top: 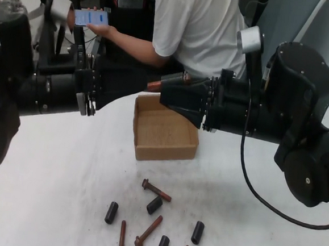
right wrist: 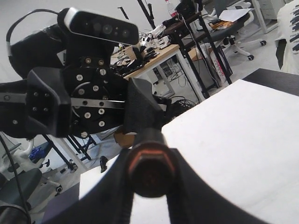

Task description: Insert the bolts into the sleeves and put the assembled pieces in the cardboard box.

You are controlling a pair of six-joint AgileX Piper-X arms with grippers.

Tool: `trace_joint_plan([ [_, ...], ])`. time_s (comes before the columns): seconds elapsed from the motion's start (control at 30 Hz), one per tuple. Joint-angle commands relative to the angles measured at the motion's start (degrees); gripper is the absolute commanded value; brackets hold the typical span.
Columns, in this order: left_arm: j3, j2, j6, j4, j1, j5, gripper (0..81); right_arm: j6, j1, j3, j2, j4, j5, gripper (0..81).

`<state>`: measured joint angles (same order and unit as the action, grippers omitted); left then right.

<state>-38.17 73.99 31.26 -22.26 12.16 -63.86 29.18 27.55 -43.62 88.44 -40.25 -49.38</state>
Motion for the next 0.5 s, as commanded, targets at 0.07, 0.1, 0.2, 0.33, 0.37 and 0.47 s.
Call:
trace_joint_plan([
  [0.07, -0.1, 0.1, -5.7, 7.1, -1.7, 1.3, 59.0, -0.4, -1.6, -0.7, -1.2, -0.9, -0.5, 0.8],
  [0.1, -0.1, 0.1, -7.4, 9.2, -2.4, 1.3, 59.0, -0.4, -1.9, -0.7, -1.2, -0.9, -0.5, 0.8],
  [0.2, -0.1, 0.1, -11.6, 15.0, -4.0, 1.3, 59.0, -0.4, -3.2, -0.7, -1.2, -0.9, -0.7, 0.8],
  [0.33, -0.1, 0.1, -15.9, 22.3, -4.3, 3.3, 59.0, -2.5, -4.2, -0.7, -1.2, 1.0, -0.1, 0.8],
  [0.37, -0.1, 0.1, -17.2, 23.9, -4.0, 3.7, 59.0, -4.2, -4.1, -0.9, -1.1, 3.2, 0.4, 0.8],
  [0.47, -0.1, 0.1, -21.1, 30.2, -3.8, 3.8, 59.0, -9.3, -4.1, -1.9, 0.6, 10.3, 1.0, 0.8],
])
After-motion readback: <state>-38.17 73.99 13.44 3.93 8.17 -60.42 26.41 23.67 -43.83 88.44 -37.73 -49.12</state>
